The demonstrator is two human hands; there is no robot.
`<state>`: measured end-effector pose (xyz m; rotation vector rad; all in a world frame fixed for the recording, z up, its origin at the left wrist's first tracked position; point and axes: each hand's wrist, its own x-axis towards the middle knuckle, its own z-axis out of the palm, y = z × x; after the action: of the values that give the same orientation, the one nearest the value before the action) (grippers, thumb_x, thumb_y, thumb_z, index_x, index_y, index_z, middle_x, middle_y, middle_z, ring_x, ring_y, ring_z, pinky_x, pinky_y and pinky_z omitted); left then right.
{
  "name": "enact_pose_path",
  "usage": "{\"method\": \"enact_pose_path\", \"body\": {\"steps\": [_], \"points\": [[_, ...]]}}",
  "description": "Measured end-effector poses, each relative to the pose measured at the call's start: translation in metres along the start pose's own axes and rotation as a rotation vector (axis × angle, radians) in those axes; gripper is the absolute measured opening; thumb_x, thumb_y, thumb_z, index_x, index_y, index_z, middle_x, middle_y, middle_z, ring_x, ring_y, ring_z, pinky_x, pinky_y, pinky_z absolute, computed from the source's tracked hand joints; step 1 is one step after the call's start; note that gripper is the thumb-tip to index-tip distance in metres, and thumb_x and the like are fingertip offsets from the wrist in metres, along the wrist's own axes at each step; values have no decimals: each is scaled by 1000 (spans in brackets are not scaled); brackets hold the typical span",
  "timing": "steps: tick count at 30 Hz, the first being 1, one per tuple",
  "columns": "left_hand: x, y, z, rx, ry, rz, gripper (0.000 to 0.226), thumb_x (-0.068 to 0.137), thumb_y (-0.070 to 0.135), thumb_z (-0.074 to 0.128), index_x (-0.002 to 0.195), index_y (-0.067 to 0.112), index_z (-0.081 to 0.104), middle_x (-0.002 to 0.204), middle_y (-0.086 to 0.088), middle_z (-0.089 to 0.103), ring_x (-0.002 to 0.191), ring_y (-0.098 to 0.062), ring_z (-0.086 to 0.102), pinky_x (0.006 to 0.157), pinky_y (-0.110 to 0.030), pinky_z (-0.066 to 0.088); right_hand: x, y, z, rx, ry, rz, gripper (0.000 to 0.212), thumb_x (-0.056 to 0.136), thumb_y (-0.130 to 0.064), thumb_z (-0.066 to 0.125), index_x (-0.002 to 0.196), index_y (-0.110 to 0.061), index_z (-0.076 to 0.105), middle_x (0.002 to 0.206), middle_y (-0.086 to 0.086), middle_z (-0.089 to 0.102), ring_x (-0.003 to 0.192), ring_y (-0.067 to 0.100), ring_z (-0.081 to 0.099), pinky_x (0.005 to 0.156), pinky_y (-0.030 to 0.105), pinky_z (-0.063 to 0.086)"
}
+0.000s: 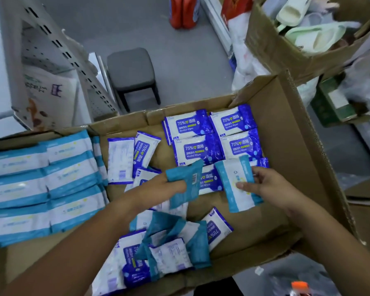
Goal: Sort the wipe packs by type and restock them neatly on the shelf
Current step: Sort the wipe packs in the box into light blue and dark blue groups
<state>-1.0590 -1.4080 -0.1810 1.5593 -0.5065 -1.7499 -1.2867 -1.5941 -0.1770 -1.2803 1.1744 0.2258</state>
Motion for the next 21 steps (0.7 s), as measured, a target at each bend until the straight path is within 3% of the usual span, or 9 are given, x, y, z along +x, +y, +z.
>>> {"method": "enact_pose_path", "body": {"steps": [2,5,9,13,15,17,18,21], "points": [[-5,-6,-7,-199,-56,27,52,78,17,51,129,15,59,125,-5,68,120,-22,62,104,-39,48,5,-11,10,14,-45,-14,27,85,-4,73,110,-7,67,96,5,78,85,18,75,71,28,60],[-11,-13,-12,-436,-48,74,50,77,18,50,125,4,58,115,-17,70,111,-34,65,102,-49,48,11,-20,23,55,-74,-24,30,85,-9,74,114,-9,68,104,8,76,96,26,73,88,40,57],[-22,-13,-22,-501,59,83,42,81,42,61,108,10,63,90,-10,66,94,-28,63,93,-42,46,15,-32,39,133,-119,-20,32,85,-12,72,117,-9,67,111,9,75,103,28,71,93,43,54],[-36,-20,-46,-498,88,30,71,90,70,42,117,8,63,92,-10,66,84,-21,64,87,-34,48,23,-45,53,143,-127,-43,41,80,-17,73,118,-9,65,112,8,74,104,27,71,96,45,53],[-41,-24,-55,-485,134,8,56,93,58,42,110,9,65,91,-12,65,79,-20,62,84,-35,45,28,-52,62,138,-142,-48,41,80,-19,73,119,-10,64,112,7,74,104,27,71,95,45,54],[-46,-30,-63,-395,261,9,22,99,29,52,95,17,69,95,-15,64,83,-25,61,83,-36,45,33,-60,73,125,-155,-57,34,85,-15,70,118,-12,64,111,6,75,102,25,72,92,44,56],[-49,-34,-68,-357,303,32,17,99,16,54,92,21,69,98,-15,63,88,-28,59,79,-34,45,34,-64,79,119,-163,-64,31,86,-14,69,117,-13,65,110,5,75,101,24,72,90,42,57],[-59,-44,-81,-424,361,65,42,93,0,62,117,34,62,106,-11,69,99,-30,68,76,-37,55,39,-74,97,105,-184,-93,31,87,-12,68,118,-14,65,110,5,75,100,23,73,86,37,59]]}}
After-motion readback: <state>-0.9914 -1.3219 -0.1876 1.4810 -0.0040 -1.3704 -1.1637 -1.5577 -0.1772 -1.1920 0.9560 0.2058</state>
